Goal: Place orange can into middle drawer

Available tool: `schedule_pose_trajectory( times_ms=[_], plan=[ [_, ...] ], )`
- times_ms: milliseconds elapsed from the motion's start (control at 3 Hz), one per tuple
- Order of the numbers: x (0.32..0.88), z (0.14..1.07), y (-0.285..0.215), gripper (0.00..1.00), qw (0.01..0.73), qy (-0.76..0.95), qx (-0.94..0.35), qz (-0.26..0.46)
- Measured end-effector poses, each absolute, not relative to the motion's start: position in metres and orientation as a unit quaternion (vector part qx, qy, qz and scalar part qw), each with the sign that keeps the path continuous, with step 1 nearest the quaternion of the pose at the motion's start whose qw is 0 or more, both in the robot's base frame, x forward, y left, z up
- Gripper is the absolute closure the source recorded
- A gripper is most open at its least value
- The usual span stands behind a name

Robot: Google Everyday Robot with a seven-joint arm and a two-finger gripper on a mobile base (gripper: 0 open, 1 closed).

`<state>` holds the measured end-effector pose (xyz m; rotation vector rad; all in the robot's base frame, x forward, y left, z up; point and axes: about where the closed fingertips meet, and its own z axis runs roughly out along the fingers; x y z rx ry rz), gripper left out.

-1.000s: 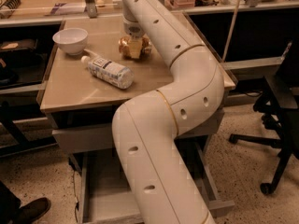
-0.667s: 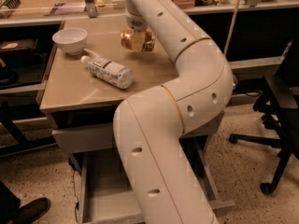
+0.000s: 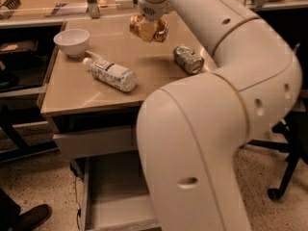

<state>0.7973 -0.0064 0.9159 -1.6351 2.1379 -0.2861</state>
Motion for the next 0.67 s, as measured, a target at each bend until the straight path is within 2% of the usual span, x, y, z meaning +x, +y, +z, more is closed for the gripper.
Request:
schedule_pose_trajectory(
  times_ms=[333, 667],
  plan=[
    [0.763, 0.957, 0.0, 1.0, 0.273, 0.774, -0.564, -0.092],
    [0.734, 0.973, 0.014, 1.0, 0.283, 0.765, -0.572, -0.081]
  ],
)
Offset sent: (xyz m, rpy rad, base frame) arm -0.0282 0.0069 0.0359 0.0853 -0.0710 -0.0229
